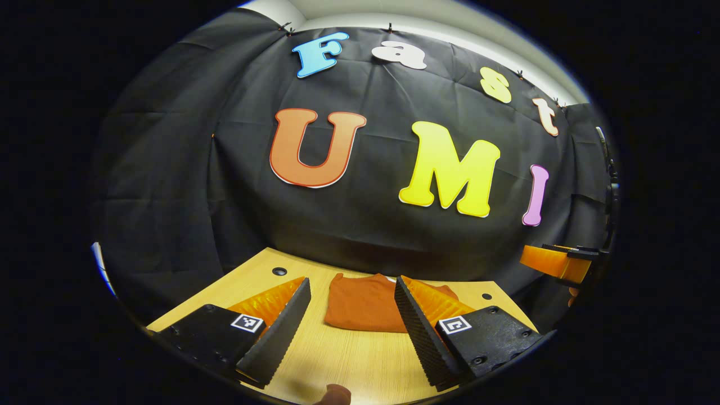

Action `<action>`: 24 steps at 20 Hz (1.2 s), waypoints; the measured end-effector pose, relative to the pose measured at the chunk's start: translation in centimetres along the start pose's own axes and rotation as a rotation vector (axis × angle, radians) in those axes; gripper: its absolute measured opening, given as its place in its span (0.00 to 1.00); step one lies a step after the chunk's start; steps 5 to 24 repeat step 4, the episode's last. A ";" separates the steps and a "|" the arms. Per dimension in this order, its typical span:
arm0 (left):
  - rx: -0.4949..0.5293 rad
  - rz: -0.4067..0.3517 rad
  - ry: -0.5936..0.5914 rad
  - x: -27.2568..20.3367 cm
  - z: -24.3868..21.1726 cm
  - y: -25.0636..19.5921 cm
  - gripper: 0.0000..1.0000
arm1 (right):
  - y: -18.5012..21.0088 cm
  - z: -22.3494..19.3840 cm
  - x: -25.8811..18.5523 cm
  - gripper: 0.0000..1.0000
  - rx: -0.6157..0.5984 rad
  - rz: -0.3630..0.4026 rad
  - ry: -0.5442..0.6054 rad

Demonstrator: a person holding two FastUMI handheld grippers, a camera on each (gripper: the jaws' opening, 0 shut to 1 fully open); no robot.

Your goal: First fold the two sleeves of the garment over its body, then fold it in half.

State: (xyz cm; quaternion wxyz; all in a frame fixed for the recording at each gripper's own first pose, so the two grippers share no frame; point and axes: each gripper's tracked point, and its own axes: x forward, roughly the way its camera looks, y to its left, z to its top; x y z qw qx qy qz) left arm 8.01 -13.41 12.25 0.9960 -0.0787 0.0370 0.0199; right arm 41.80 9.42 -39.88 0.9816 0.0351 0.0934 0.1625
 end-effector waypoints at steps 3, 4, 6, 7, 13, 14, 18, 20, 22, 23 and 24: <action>-0.004 -0.001 -0.003 0.3 0.1 0.1 0.97 | 0.8 -0.5 0.4 0.96 -0.004 0.013 0.020; -0.001 0.000 -0.003 0.4 0.0 0.3 0.97 | 0.9 -0.7 0.4 0.96 -0.002 0.012 0.026; -0.001 0.000 -0.003 0.4 0.0 0.3 0.97 | 0.9 -0.7 0.4 0.96 -0.002 0.012 0.026; -0.001 0.000 -0.003 0.4 0.0 0.3 0.97 | 0.9 -0.7 0.4 0.96 -0.002 0.012 0.026; -0.001 0.000 -0.003 0.4 0.0 0.3 0.97 | 0.9 -0.7 0.4 0.96 -0.002 0.012 0.026; -0.001 0.000 -0.003 0.4 0.0 0.3 0.97 | 0.9 -0.7 0.4 0.96 -0.002 0.012 0.026; -0.001 0.000 -0.003 0.4 0.0 0.3 0.97 | 0.9 -0.7 0.4 0.96 -0.002 0.012 0.026; -0.001 0.000 -0.003 0.4 0.0 0.3 0.97 | 0.9 -0.7 0.4 0.96 -0.002 0.012 0.026; -0.001 0.000 -0.003 0.4 0.0 0.3 0.97 | 0.9 -0.7 0.4 0.96 -0.002 0.012 0.026; -0.001 0.000 -0.003 0.4 0.0 0.3 0.97 | 0.9 -0.7 0.4 0.96 -0.002 0.012 0.026; -0.001 0.000 -0.003 0.4 0.0 0.3 0.97 | 0.9 -0.7 0.4 0.96 -0.002 0.012 0.026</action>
